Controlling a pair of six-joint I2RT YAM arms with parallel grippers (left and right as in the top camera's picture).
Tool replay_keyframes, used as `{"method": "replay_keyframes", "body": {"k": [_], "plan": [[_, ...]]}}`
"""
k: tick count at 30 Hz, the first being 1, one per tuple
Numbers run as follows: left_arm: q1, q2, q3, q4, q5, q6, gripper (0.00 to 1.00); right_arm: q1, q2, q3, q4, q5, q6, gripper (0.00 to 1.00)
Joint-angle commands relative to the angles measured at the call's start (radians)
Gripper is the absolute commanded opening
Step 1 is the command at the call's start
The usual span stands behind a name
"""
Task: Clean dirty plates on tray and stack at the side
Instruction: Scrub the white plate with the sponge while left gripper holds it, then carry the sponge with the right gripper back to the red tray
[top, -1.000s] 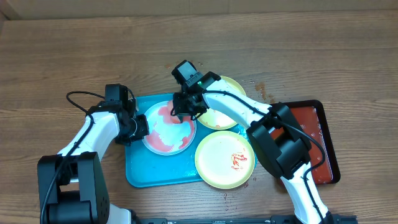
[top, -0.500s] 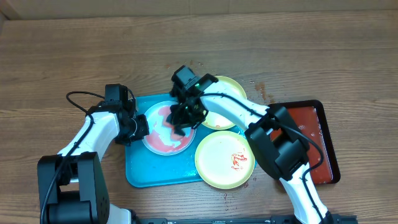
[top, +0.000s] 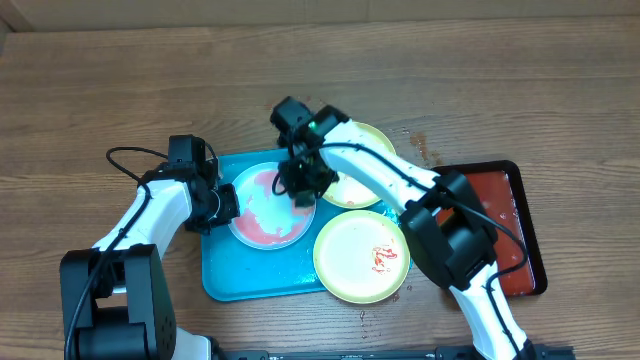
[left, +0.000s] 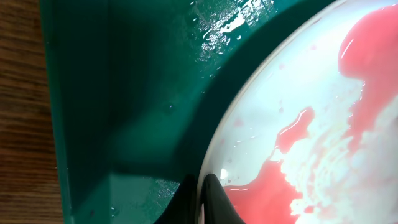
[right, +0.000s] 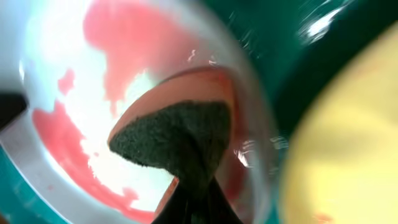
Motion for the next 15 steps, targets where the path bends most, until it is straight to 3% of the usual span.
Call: {"method": "replay_keyframes", "body": {"k": [1,7,15], "plan": [[0.000,0.028,-0.030,0.003,-0.033,-0.003,0.04,-0.010,-0.074,0.101,-0.039,0.106,-0.029,0.04],[0.000,0.028,-0.030,0.004,-0.033,-0.002,0.04,-0.010,-0.104,0.183,-0.117,0.147,-0.016,0.04],[-0.001,0.028,-0.030,0.018,-0.033,-0.006,0.04,-0.048,-0.148,0.227,-0.338,0.474,0.119,0.04]]}}
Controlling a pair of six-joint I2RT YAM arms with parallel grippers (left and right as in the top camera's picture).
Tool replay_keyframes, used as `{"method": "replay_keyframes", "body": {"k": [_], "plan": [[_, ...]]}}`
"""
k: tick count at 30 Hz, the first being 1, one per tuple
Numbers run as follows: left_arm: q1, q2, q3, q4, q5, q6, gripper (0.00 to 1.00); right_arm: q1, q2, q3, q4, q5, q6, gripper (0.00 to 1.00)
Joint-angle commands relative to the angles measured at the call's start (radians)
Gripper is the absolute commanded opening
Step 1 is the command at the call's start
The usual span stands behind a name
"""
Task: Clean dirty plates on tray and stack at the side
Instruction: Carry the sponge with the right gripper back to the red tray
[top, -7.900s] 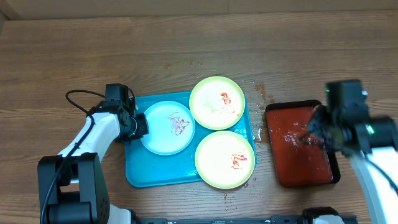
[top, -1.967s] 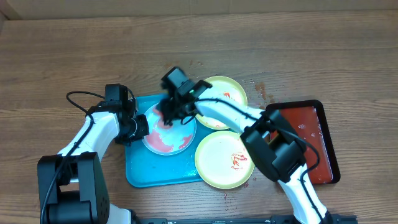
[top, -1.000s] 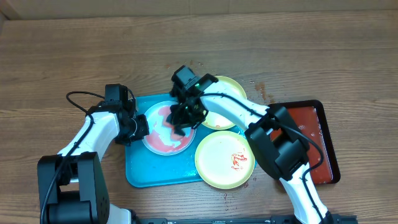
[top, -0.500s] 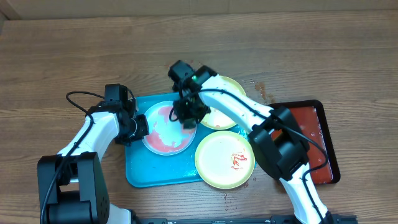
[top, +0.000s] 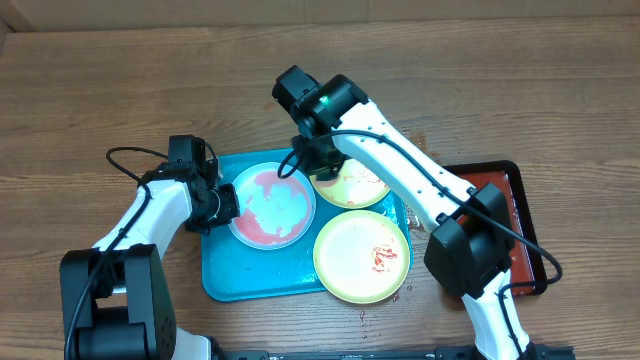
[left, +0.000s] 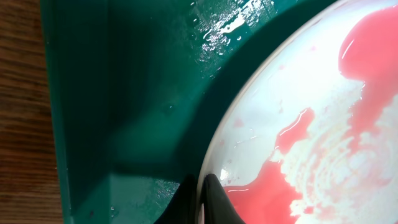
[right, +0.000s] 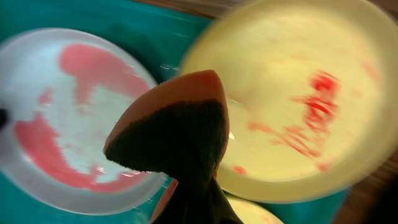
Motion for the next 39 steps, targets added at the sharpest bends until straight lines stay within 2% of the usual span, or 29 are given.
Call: {"method": "replay_keyframes", "body": {"k": [1,7,12,18,20,26,35,39], "plan": [[-0.001,0.028,-0.029,0.012,-0.033,-0.003,0.04,-0.043,-0.066,0.036,-0.068,0.178,0.092,0.04],[-0.001,0.028,-0.029,0.015,-0.033,-0.003,0.04,-0.186,-0.076,0.035,-0.266,0.254,0.204,0.04],[-0.001,0.028,-0.029,0.027,-0.002,0.005,0.04,-0.356,-0.077,0.035,-0.272,0.234,0.203,0.04],[0.000,0.028,-0.029,0.026,-0.003,0.017,0.04,-0.563,-0.079,-0.003,-0.272,0.045,0.148,0.04],[0.000,0.028,-0.029,0.023,-0.002,0.024,0.04,-0.589,-0.094,-0.050,-0.272,0.041,0.149,0.04],[0.000,0.028,-0.029,0.020,0.002,0.024,0.04,-0.596,-0.207,-0.267,-0.232,0.090,0.164,0.04],[0.000,0.028,-0.029,0.021,0.002,0.024,0.04,-0.613,-0.479,-0.827,0.068,0.045,0.218,0.04],[0.000,0.028,-0.029,0.021,0.017,0.024,0.04,-0.636,-0.490,-0.956,0.163,-0.003,0.218,0.04]]}}
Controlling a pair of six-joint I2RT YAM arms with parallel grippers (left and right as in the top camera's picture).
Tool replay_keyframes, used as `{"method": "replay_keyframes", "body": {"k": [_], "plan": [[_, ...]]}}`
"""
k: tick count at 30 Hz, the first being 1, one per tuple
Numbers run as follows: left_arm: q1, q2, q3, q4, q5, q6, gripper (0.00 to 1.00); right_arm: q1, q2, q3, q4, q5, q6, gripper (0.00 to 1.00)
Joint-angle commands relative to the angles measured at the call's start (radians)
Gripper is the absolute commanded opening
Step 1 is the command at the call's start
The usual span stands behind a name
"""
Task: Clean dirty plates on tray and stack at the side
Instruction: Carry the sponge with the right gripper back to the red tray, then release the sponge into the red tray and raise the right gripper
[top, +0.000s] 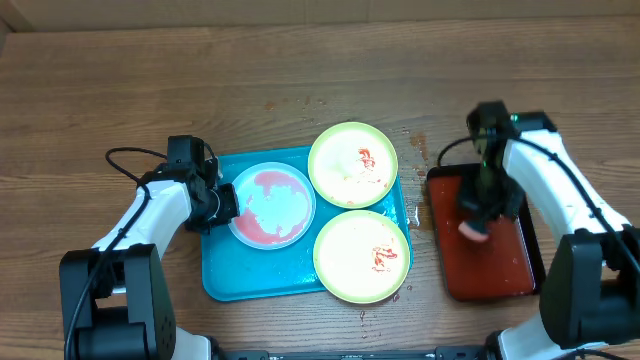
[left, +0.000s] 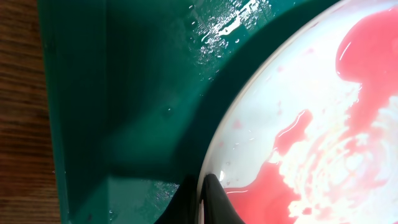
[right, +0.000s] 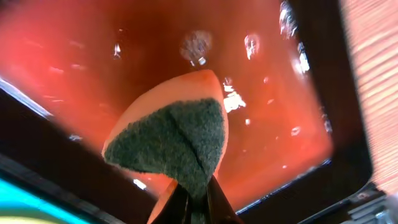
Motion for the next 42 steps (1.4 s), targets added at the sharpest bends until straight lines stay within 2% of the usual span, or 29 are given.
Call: {"method": "replay_keyframes", "body": {"k": [1,5,11,13,14,15,16,22,23,24,28,29,32,33,42], "plan": [[-0.002,0.028,-0.024,0.009,0.006,0.020,0.04,-0.027,-0.014,-0.095,0.081,-0.060,0.016,0.04],[-0.002,0.028,-0.024,0.009,0.006,0.020,0.04,-0.060,-0.014,-0.136,0.155,-0.130,0.017,0.04],[-0.002,0.028,-0.024,0.012,0.006,0.020,0.04,-0.092,-0.014,-0.137,0.175,-0.141,0.015,0.04],[-0.002,0.028,-0.024,0.013,0.006,0.020,0.04,-0.094,-0.014,-0.136,0.175,-0.141,0.012,0.07],[-0.002,0.028,-0.024,0.013,0.006,0.020,0.04,-0.094,-0.014,-0.136,0.175,-0.141,0.010,0.11],[-0.002,0.028,-0.024,0.014,0.006,0.020,0.04,-0.094,-0.014,-0.135,0.175,-0.141,0.008,0.31],[-0.002,0.028,-0.024,0.013,0.006,0.020,0.04,-0.094,-0.014,-0.135,0.175,-0.140,0.007,0.35],[-0.002,0.028,-0.024,0.017,0.006,0.020,0.04,-0.094,-0.014,-0.120,0.170,-0.116,-0.012,0.33],[-0.002,0.028,-0.024,0.017,0.006,0.020,0.04,-0.094,-0.015,-0.114,0.166,-0.109,-0.018,0.27],[-0.002,0.028,-0.024,0.017,0.006,0.020,0.04,-0.093,-0.017,-0.102,0.156,-0.098,-0.018,0.26],[-0.002,0.028,-0.024,0.021,0.006,0.021,0.04,-0.093,-0.045,-0.037,0.107,-0.072,-0.039,0.26],[-0.002,0.028,-0.024,0.022,0.006,0.021,0.04,-0.093,-0.060,-0.012,0.092,-0.067,-0.042,0.26],[-0.002,0.028,-0.024,0.024,0.006,0.020,0.04,-0.093,-0.109,0.063,0.054,-0.066,-0.045,0.41],[-0.002,0.028,-0.024,0.027,0.006,0.020,0.04,-0.093,-0.129,0.098,0.037,-0.067,-0.051,0.43],[-0.002,0.019,-0.005,0.027,0.037,-0.014,0.04,-0.093,-0.235,0.247,-0.023,-0.179,-0.121,0.43]]}}
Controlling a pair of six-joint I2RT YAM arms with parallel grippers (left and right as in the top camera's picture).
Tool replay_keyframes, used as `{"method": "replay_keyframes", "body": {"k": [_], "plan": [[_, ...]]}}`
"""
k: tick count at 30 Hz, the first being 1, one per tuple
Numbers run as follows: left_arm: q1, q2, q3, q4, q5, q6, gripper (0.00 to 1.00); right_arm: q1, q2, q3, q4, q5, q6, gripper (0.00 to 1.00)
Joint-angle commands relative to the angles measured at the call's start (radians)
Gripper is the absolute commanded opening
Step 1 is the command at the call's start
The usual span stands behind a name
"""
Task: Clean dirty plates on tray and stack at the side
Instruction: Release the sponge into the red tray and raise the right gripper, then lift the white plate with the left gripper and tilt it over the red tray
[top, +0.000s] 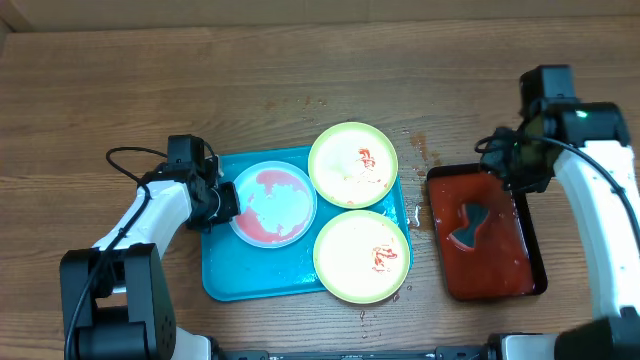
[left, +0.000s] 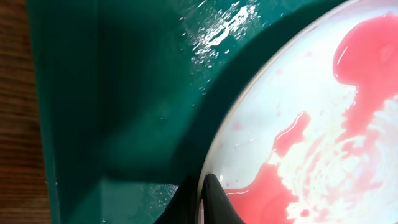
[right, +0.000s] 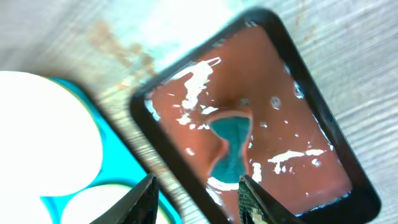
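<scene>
A white plate smeared with red sauce lies at the left of the teal tray. My left gripper is shut on its left rim, and the left wrist view shows the fingertips pinching the plate edge. Two yellow-green plates with red smears, one at the back and one at the front, fill the tray's right half. The sponge lies in red liquid in the black tray. My right gripper hangs open above that tray's far end, with the sponge below its spread fingers.
The black tray rim sits close to the teal tray's right edge. Red drips mark the wooden table between them. The left arm's cable loops over the table at the left.
My right gripper was shut on the sponge low in the black tray; now it is open and higher, and the sponge lies loose in the red liquid. The left gripper has not moved.
My right gripper first pressed the sponge on the white plate while the left held its rim. Then it held the sponge over the back yellow-green plate, then down in the black tray. Now the sponge lies there, let go.
</scene>
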Motion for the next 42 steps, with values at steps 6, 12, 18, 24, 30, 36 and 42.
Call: {"method": "replay_keyframes", "body": {"k": [6,12,18,24,30,36,42], "plan": [[-0.002,-0.036,0.019,-0.025,0.041,-0.024,0.04,-0.005,-0.039,0.026,0.001,-0.043,-0.056,0.43],[-0.002,-0.156,0.049,-0.072,0.039,-0.035,0.04,-0.005,-0.039,0.026,0.017,-0.043,-0.071,0.43],[-0.002,-0.298,0.068,-0.142,0.033,-0.035,0.04,-0.005,-0.039,0.026,0.027,-0.043,-0.078,0.43],[-0.003,-0.437,0.068,-0.177,0.034,-0.025,0.05,-0.005,-0.039,0.026,0.032,-0.054,-0.102,0.44],[-0.043,-0.490,0.082,-0.179,0.030,-0.023,0.05,-0.005,-0.039,0.026,0.039,-0.080,-0.141,0.44],[-0.158,-0.484,0.119,-0.176,-0.060,-0.032,0.05,-0.005,-0.039,0.055,0.048,-0.080,-0.187,0.43],[-0.268,-0.415,0.218,-0.177,-0.118,-0.039,0.04,-0.005,-0.039,0.189,0.024,-0.098,-0.253,0.37]]}}
